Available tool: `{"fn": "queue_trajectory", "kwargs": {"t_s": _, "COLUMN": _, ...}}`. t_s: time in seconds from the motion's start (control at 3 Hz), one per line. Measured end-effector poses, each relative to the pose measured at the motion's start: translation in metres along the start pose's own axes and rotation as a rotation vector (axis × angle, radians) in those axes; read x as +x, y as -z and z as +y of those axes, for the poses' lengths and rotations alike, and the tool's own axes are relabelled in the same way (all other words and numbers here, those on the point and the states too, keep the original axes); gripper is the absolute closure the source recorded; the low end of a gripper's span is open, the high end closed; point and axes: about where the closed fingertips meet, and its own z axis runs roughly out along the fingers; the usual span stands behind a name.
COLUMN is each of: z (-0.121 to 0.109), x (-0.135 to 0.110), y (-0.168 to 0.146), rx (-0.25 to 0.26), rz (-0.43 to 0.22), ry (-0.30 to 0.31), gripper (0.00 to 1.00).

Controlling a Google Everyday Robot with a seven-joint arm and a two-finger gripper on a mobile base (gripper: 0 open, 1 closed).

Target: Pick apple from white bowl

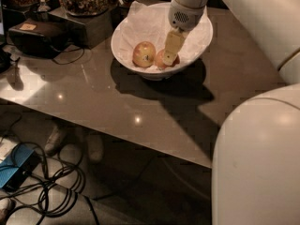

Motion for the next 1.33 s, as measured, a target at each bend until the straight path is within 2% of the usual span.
{"fn": "queue_trajectory", "kwargs": {"t_s": 1.33, "z": 0.006, "x": -0.001, "y": -0.023, "rx": -0.032, "rz": 0.023, "ry": 0.013, "gripper": 0.32}}
